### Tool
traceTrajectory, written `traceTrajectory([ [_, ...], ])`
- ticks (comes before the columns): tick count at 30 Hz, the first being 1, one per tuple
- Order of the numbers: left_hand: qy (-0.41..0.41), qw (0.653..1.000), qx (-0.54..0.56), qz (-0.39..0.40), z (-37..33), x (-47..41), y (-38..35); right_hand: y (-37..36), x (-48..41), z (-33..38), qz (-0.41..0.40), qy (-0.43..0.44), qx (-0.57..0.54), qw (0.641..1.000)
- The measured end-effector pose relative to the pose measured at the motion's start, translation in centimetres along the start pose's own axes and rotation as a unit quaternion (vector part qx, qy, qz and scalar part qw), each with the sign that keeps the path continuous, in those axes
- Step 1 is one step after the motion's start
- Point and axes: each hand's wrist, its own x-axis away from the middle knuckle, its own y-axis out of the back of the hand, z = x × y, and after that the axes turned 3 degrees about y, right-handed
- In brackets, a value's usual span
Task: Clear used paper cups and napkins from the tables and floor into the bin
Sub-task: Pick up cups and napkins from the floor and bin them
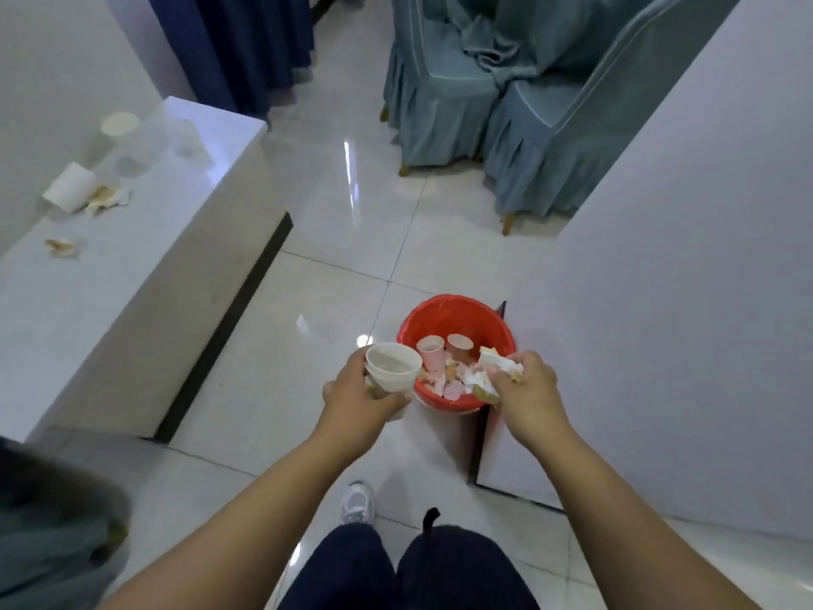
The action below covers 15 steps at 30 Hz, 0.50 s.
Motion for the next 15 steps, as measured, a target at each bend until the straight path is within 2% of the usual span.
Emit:
traceTrajectory([
  [4, 0.043, 0.997, -0.042, 0.053, -0.9, -5.2, -2.1, -1.5, -3.9, -0.7, -0.006, -0.101, 0.012, 0.995],
  [9, 0.071, 0.985, -0.087, 0.131, -1.5, -11.9, -5.3, -3.3, -9.4, -3.2, 0.006, -0.167, 0.000, 0.986],
  [15, 0.127, 0.975, -0.122, 0.133, 0.1, -20.8, -10.0, -5.8, -16.7, -6.9, 0.025, -0.225, -0.002, 0.974],
])
